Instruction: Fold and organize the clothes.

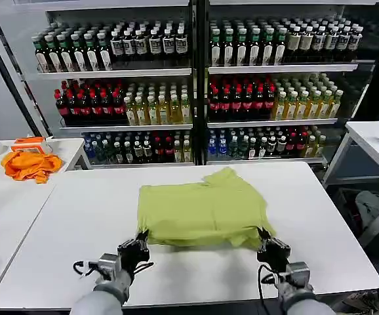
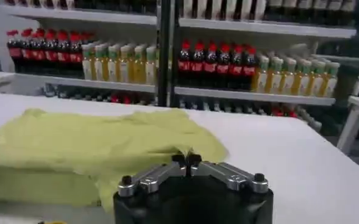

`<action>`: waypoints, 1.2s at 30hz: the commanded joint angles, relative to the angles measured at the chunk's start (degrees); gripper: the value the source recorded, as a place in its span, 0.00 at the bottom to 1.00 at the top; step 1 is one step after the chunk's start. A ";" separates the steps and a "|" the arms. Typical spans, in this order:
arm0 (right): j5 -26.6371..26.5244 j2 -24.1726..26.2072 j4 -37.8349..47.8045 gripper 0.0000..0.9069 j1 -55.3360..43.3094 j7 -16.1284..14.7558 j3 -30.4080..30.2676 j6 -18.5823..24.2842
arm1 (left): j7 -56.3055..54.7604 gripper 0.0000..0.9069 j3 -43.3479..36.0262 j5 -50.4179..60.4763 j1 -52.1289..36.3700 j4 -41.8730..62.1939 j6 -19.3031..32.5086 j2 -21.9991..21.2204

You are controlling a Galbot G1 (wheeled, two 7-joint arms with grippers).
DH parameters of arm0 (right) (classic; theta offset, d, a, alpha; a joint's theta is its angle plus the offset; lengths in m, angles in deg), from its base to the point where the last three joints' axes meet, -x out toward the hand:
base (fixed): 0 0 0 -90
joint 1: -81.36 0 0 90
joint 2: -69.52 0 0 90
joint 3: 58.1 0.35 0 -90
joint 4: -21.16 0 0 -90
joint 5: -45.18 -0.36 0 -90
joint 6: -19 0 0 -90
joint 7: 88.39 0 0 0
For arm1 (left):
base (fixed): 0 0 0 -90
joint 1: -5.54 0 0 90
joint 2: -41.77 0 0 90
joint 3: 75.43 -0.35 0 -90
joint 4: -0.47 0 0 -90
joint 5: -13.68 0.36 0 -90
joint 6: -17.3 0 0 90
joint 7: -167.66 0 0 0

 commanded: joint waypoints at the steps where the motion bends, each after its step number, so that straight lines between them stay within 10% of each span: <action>1: -0.44 1.61 8.14 0.00 -8.55 -0.17 -3.12 -0.29 | -0.50 0.02 -2.85 0.82 -8.59 9.38 0.10 -0.12; 7: 0.40 0.60 10.42 0.08 -9.67 -0.74 -4.16 -2.72 | -0.83 0.02 -3.25 3.34 -7.65 10.16 0.80 -1.55; 8: 0.65 0.35 10.55 1.00 -9.63 -0.83 -4.29 -3.28 | -0.87 0.02 -3.16 3.35 -7.17 9.72 0.79 -1.71; 10: 1.67 -0.19 10.85 1.00 -9.41 -0.89 -4.35 -3.27 | -1.10 0.17 -3.02 3.46 -5.66 8.78 0.81 -2.08; 11: 1.86 -0.34 10.82 1.00 -9.25 -0.93 -4.30 -3.26 | -1.12 1.00 -2.98 3.46 -5.43 8.54 0.96 -2.24; 36: -4.08 -1.50 8.53 1.00 0.11 0.78 4.82 -6.52 | -2.18 0.90 -0.34 2.66 -4.70 12.53 4.83 -2.57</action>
